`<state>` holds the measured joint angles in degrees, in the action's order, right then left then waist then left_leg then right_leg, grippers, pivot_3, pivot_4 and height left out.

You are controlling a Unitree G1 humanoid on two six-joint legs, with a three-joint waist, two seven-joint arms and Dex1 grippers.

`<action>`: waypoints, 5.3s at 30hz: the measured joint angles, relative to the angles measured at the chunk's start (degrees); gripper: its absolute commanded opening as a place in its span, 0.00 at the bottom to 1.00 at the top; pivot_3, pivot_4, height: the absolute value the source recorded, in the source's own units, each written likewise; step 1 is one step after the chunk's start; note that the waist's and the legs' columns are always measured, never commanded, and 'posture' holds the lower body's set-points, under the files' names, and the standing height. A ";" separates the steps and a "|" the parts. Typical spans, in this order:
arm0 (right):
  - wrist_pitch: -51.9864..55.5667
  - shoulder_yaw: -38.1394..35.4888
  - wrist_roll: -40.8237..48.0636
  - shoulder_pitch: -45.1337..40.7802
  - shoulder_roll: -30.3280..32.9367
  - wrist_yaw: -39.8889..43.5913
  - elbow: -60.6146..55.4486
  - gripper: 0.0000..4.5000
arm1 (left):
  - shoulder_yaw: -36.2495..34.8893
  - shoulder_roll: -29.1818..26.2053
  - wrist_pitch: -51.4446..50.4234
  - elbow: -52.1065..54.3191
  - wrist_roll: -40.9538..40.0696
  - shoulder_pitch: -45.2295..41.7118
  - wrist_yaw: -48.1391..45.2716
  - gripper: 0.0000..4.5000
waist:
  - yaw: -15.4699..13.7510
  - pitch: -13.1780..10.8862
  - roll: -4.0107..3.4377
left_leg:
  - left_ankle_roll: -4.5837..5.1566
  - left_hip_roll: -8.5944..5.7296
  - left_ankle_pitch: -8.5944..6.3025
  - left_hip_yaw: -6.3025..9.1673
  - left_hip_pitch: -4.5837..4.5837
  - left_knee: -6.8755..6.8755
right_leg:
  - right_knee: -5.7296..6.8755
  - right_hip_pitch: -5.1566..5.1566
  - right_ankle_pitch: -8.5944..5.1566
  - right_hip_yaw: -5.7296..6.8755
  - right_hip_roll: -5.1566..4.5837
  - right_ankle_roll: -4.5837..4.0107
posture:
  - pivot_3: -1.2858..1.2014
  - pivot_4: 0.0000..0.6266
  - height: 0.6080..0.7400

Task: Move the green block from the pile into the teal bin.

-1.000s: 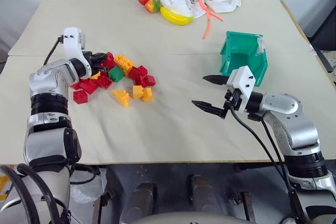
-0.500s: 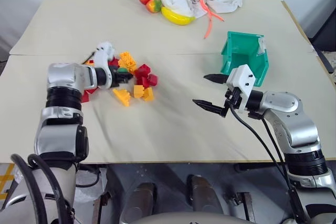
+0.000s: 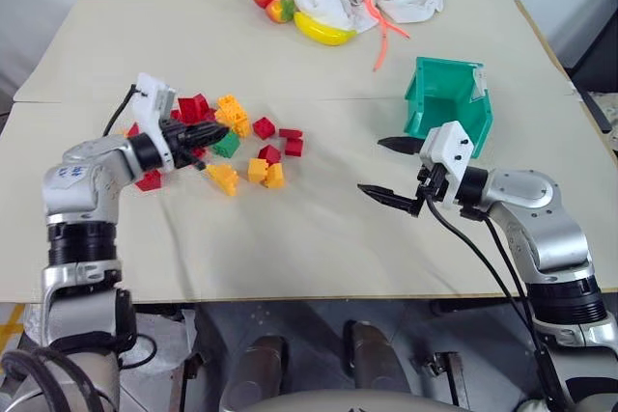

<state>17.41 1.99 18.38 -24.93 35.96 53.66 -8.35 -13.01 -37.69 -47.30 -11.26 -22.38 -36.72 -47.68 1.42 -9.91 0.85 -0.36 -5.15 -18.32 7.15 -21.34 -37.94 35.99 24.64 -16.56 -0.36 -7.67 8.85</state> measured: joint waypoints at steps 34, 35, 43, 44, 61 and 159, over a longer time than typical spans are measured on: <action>0.17 -0.91 0.96 0.81 -0.28 -0.39 1.52 1.00 | 27.71 -7.46 -8.14 -25.69 11.76 -25.33 -3.65 1.00 | -0.59 -0.13 -0.17 | 0.03 -0.19 -0.09 -0.11 -0.01 0.02 | -0.05 -0.02 -0.01 0.04 0.14 -0.01 | 0.52 0.24 1.00; 0.20 -0.84 0.92 0.85 -0.31 -0.54 1.52 1.00 | 30.61 -6.30 -6.43 -30.00 13.99 -28.23 -6.20 1.00 | -0.64 -0.14 -0.15 | 0.03 -0.19 -0.09 -0.10 -0.03 0.01 | -0.06 -0.02 -0.01 0.06 0.15 -0.01 | 0.52 0.24 1.00; 0.33 -0.24 0.69 0.96 -0.55 -0.89 1.26 1.00 | 36.93 1.71 6.90 -53.09 25.10 -40.36 -12.24 0.96 | -0.58 -0.18 -0.09 | 0.06 -0.19 -0.10 -0.11 -0.09 -0.01 | -0.07 0.02 0.00 0.07 0.14 0.00 | 0.52 0.24 1.00; 0.43 -0.06 0.70 0.97 -0.62 -0.95 1.14 1.00 | 36.75 2.99 8.12 -55.12 25.92 -41.12 -11.50 0.91 | -0.63 -0.19 -0.07 | 0.06 -0.19 -0.10 -0.11 -0.10 -0.02 | -0.08 0.03 0.01 0.07 0.14 0.02 | 0.52 0.24 1.00; 2.71 -1.61 0.73 3.19 1.87 -2.27 -1.73 1.00 | 24.72 1.85 19.86 -40.08 25.72 -37.83 -12.99 0.33 | 0.09 -0.22 -0.02 | 0.10 -0.12 -0.13 -0.12 -0.27 -0.07 | -0.03 0.22 0.02 0.03 0.04 0.04 | 0.52 0.24 1.00; -4.36 2.10 -21.77 -30.12 2.56 -25.40 38.71 0.63 | 18.03 21.41 37.15 1.13 8.94 -4.56 2.74 1.00 | -1.06 -0.21 -0.08 | 0.25 -0.06 -0.21 -0.43 -0.02 -0.03 | -0.29 0.00 0.07 -0.12 0.03 0.11 | 0.52 0.24 1.00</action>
<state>13.05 4.09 -3.39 -55.05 38.52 28.27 30.36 5.02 -16.28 -10.15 -10.13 -13.45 -41.28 -44.94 0.35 -10.12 0.77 -0.11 -5.21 -18.53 6.72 -21.35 -37.97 35.71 24.64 -16.49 -0.49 -7.64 8.97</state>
